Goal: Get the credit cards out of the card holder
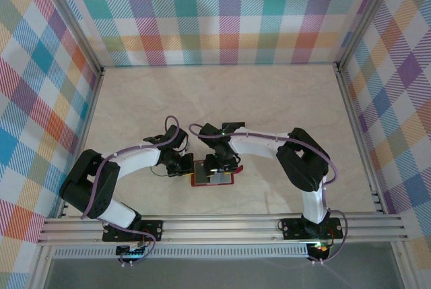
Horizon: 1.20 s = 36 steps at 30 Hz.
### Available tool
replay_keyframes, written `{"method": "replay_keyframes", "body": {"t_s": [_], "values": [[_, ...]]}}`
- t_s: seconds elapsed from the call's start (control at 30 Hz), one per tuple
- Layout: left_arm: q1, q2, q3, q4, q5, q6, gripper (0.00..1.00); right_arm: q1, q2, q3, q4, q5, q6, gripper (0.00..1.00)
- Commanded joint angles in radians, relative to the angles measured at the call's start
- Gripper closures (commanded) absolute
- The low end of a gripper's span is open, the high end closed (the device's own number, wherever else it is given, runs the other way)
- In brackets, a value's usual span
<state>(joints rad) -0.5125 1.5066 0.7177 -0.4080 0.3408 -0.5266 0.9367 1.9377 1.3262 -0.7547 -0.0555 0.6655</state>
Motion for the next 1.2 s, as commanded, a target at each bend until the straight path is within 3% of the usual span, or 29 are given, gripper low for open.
{"method": "replay_keyframes", "body": {"t_s": [0.0, 0.47, 0.8, 0.9, 1.17], "values": [[0.016, 0.011, 0.0, -0.034, -0.005, 0.019, 0.98, 0.002, -0.04, 0.009, -0.074, 0.079, 0.002, 0.43], [0.015, -0.022, 0.024, -0.073, -0.012, 0.022, 0.98, -0.005, -0.163, -0.123, -0.104, 0.195, 0.058, 0.45], [0.014, -0.023, 0.044, -0.077, -0.005, 0.024, 0.98, -0.01, -0.19, -0.078, -0.226, 0.35, 0.048, 0.47], [0.014, -0.029, 0.051, -0.08, -0.003, 0.022, 0.98, -0.012, -0.215, -0.079, -0.186, 0.306, 0.029, 0.49], [0.014, -0.071, 0.07, -0.095, 0.0, 0.011, 0.98, -0.013, -0.233, -0.11, 0.079, 0.0, 0.057, 0.6]]}}
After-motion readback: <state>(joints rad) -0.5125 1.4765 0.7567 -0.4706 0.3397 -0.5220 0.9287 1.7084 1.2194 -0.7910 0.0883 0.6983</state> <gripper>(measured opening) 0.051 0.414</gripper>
